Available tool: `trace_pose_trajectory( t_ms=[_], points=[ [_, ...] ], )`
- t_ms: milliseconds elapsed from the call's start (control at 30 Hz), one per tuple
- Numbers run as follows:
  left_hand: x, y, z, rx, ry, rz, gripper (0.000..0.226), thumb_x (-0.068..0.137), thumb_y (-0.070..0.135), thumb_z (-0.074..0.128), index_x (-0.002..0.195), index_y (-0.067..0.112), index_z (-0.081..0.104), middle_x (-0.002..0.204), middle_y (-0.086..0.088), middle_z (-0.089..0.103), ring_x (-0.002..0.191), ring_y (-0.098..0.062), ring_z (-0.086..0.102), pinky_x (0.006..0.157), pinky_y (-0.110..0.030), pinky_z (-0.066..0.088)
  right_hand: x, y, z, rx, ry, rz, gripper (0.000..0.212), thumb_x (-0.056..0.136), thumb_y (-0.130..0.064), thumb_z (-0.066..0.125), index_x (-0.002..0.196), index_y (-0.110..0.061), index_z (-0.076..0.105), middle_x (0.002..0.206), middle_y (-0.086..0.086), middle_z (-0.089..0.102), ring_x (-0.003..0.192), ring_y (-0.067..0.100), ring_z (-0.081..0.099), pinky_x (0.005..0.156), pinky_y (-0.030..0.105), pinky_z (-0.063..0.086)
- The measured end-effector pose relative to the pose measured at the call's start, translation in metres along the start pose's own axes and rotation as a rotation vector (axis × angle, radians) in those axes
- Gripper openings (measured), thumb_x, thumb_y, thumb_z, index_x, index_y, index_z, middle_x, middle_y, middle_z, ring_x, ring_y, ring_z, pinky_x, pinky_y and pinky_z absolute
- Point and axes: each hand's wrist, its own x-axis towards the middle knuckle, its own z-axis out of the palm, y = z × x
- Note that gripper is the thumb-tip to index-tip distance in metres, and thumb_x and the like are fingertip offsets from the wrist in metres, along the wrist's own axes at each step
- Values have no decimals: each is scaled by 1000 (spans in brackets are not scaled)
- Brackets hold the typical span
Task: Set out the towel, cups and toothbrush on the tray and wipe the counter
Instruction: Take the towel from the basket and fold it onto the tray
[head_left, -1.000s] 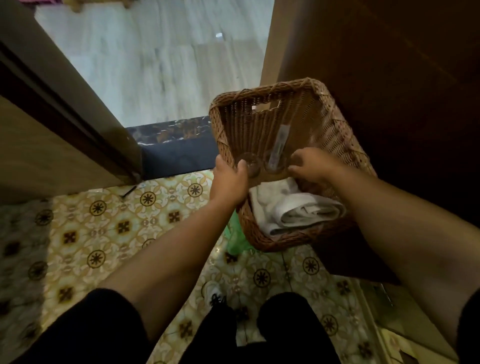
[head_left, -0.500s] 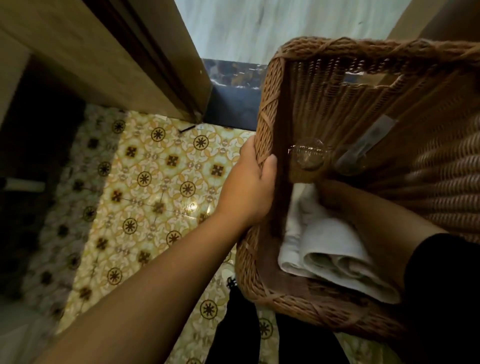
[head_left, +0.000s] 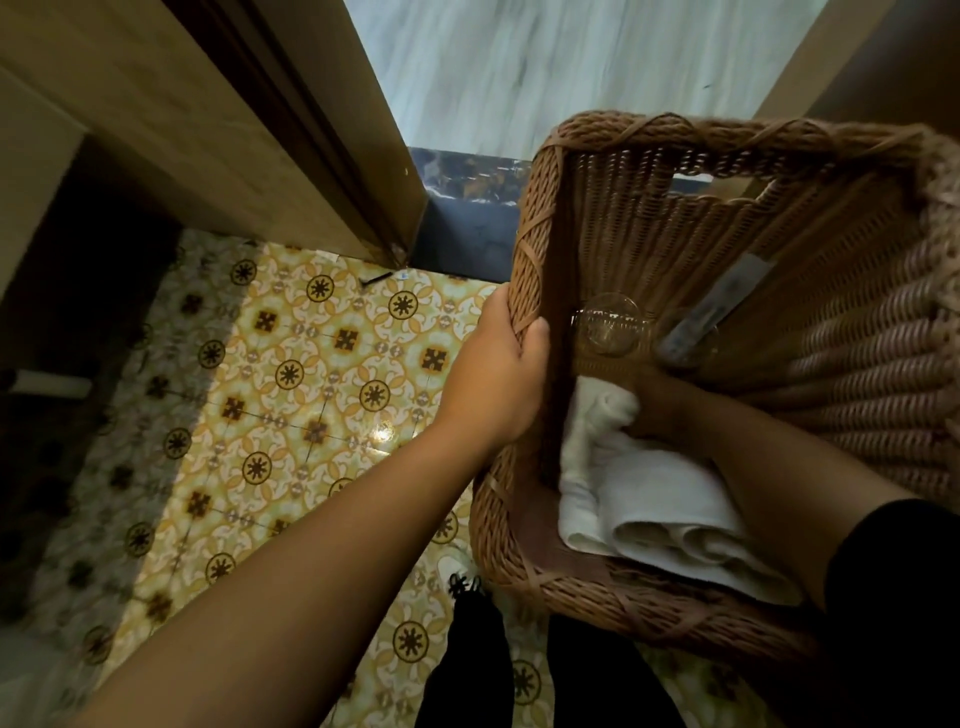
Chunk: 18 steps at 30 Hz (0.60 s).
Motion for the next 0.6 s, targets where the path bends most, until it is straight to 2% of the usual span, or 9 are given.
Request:
trace_pose_trajectory(
  t_ms=[100,133,167,267,300,367,433,533,600],
  points=[
    [0,-2,2,17,15,7,34,100,36,43,131,24,43,103,16,52,86,-3,50,69,-23,36,-17,-1,-8,-16,-73,-40,23,85,-6,71,107,-4,65,98,11,63,91,22,63,88,41,49],
    [1,-2,3,20,21,6,34,100,36,43,131,24,43,100,18,49,83,-2,47,68,-21,35,-23,-2,-11,3,-63,-62,10,88,-3,67,98,-4,64,91,9,60,83,14,62,86,41,47],
    [1,-2,3,20,23,3,34,99,37,43,131,24,43,100,17,49,83,-2,47,69,-22,35,-30,-2,-14,-32,-23,-94,7,90,-5,65,96,-4,62,91,10,60,82,10,63,87,41,45],
    [2,-2,1,-2,-7,-23,37,99,37,42,133,23,42,108,10,53,93,-11,52,78,-27,37,-63,-9,-27,-213,160,-125,60,79,-31,74,132,-13,51,124,9,61,111,28,61,93,33,42],
    [1,-1,1,-16,-26,-35,39,99,38,42,135,23,40,112,8,55,96,-12,52,80,-28,36,-77,-15,-34,-256,189,-124,62,76,-37,74,131,-19,53,127,6,61,114,29,60,93,33,42],
    [-1,1,-1,-53,-63,-56,41,99,38,42,138,25,38,123,2,58,100,-13,52,82,-30,37,-110,-31,-51,-360,248,-107,32,73,-45,69,100,-29,62,105,0,64,103,27,63,88,38,46],
    [-3,3,-5,-93,-98,-70,41,99,39,41,138,26,36,128,0,57,105,-16,53,83,-33,38,-146,-45,-68,-462,347,-91,25,72,-52,63,80,-32,52,86,-6,52,90,23,62,76,38,43],
    [-6,8,-13,-148,-182,-98,42,101,39,39,139,24,33,134,-7,55,118,-29,54,90,-39,43,-224,-71,-92,-531,513,-125,32,73,-59,61,85,-30,52,86,-5,46,85,20,54,70,36,35],
    [-6,12,-20,-148,-230,-116,46,101,39,39,142,21,30,138,-12,53,122,-35,52,99,-48,44,-286,-90,-106,-508,675,-155,30,74,-48,68,87,-24,55,89,-2,50,84,22,53,73,38,39]
  ],
)
